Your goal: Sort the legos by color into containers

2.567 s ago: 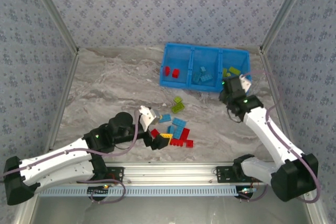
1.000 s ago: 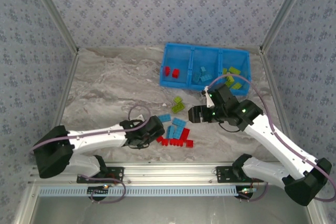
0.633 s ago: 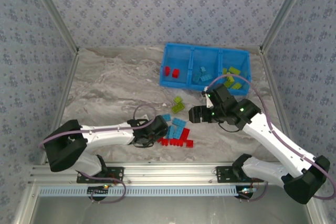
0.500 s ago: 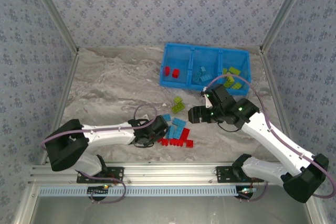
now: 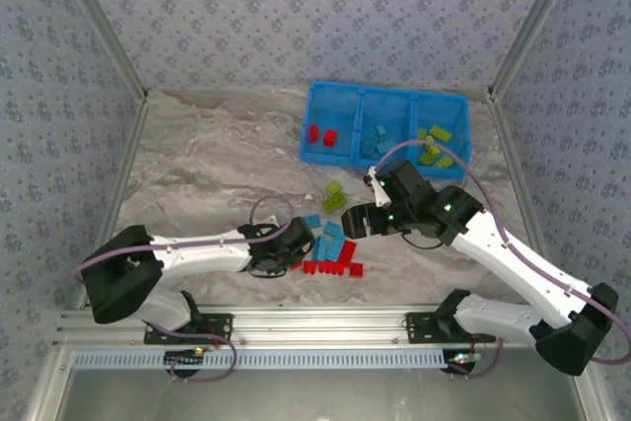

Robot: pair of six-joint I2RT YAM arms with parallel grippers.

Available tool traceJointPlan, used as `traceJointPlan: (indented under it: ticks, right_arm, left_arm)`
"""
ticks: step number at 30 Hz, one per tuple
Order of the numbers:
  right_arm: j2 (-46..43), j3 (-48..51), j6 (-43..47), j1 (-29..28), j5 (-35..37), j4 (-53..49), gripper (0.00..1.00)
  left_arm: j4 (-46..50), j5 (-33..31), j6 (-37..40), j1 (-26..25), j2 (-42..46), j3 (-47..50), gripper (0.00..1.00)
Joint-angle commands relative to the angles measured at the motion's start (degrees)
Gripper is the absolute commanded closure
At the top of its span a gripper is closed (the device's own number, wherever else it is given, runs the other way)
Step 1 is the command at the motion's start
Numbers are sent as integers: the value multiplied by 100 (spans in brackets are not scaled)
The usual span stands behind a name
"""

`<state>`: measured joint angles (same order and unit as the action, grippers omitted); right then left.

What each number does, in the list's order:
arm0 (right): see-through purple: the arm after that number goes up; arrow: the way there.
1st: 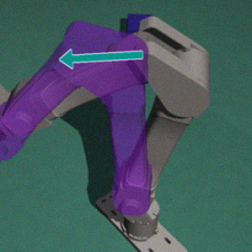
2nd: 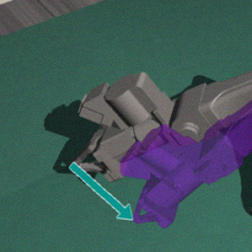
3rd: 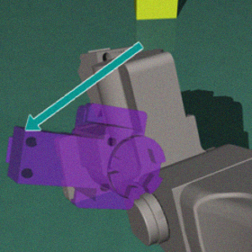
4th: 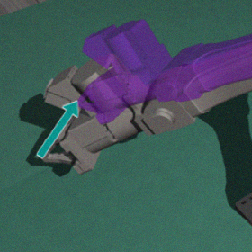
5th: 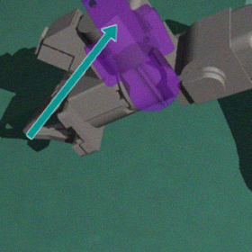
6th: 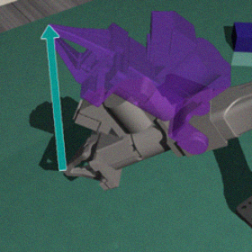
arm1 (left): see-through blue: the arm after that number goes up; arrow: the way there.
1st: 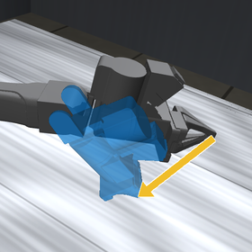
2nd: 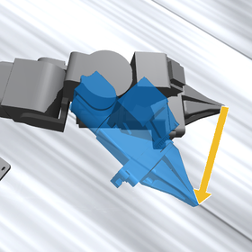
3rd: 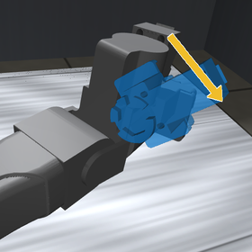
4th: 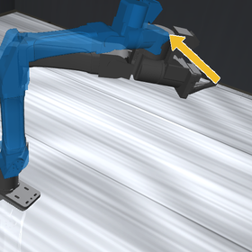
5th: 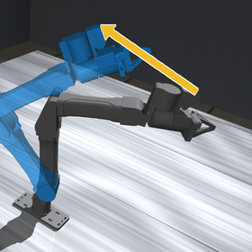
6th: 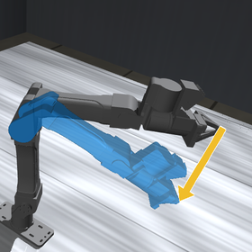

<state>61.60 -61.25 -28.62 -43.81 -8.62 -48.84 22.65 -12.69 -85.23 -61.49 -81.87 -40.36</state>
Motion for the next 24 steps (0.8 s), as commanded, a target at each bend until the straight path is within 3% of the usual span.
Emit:
traceJointPlan:
  ticks: [1, 7, 14, 18, 24]
  right_arm:
    - [36, -189, 60, -82, 0, 63, 15]
    - [10, -262, -20, -119, 234, 111, 15]
    - [-176, -352, -109, -117, 688, 108, 15]
    - [-321, -310, -246, -101, 909, 126, 14]
    - [-486, -264, -418, -101, 1036, 25, 14]
  left_arm:
    - [395, -106, 453, 63, 286, -94, 68]
    - [503, -456, 1421, 199, 648, -632, 70]
    - [-188, -743, 2998, 867, 507, -1510, 70]
    - [-923, -650, 3992, 1448, -297, -2340, 70]
    - [-1364, -231, 4663, 2034, -2096, -4239, 73]
